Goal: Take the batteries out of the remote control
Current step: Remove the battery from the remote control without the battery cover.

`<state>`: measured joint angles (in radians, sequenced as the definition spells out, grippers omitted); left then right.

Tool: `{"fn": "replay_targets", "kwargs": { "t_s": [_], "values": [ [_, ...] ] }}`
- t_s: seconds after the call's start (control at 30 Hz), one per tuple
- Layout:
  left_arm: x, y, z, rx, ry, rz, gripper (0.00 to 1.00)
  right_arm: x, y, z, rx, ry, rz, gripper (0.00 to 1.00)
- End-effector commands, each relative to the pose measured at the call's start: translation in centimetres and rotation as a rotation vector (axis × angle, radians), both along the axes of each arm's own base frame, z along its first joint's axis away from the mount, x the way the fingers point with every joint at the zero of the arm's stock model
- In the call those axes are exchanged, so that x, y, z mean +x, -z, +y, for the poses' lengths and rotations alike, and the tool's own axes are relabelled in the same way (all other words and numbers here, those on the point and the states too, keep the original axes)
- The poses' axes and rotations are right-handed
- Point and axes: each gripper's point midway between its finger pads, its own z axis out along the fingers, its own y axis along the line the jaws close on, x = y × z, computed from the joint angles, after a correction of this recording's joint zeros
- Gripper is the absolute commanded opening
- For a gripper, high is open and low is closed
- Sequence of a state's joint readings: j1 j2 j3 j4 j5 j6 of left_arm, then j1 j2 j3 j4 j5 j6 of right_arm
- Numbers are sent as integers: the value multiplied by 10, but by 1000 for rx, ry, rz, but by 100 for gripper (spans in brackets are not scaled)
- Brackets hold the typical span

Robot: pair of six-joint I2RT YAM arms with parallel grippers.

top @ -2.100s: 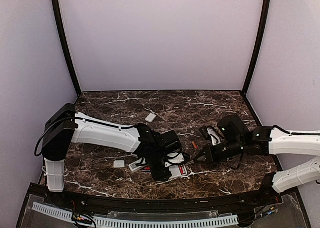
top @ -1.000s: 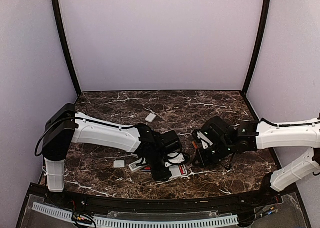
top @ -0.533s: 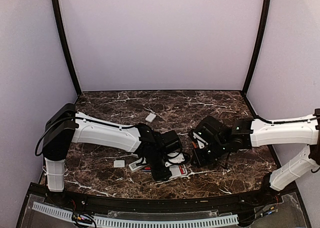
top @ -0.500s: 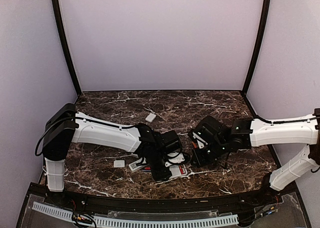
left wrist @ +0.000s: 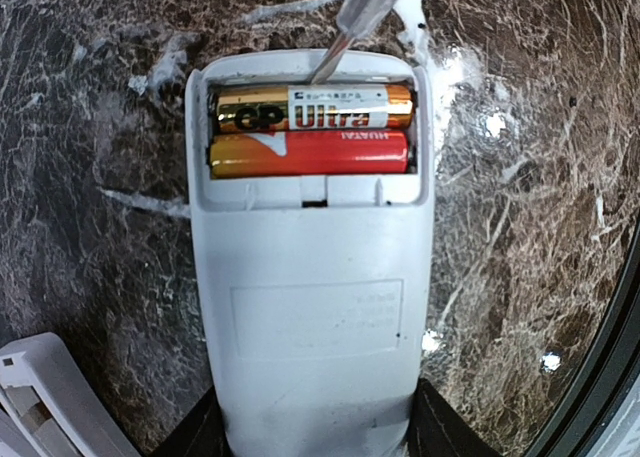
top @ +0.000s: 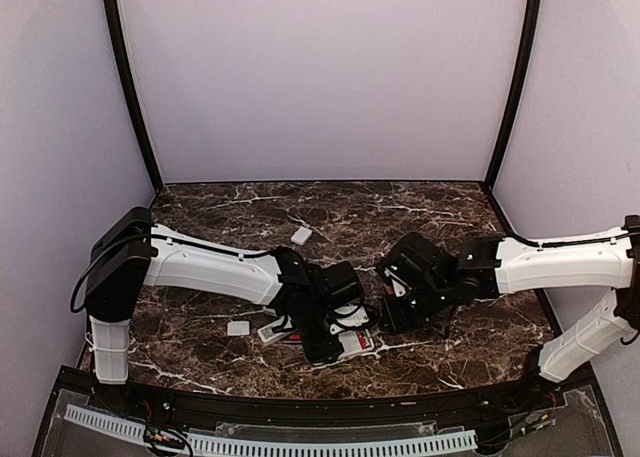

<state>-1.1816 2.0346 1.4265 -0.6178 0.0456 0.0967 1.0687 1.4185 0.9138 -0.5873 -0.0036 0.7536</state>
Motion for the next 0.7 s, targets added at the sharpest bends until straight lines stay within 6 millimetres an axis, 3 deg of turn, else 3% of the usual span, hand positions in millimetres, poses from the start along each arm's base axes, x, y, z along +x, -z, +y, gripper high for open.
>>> {"fn": "replay_targets", "kwargs": {
  "t_s": [0.0,0.33,0.67],
  "values": [
    [-3,29,11,83,40,1,16,-14,18,27,143,-23,71,0],
    [-3,30,11,83,39,1,16,-12,-13,27,463,8,129,0],
    [-2,30,12,87,34,-3,16,-8,-35,8,506,42,103,0]
  ]
}}
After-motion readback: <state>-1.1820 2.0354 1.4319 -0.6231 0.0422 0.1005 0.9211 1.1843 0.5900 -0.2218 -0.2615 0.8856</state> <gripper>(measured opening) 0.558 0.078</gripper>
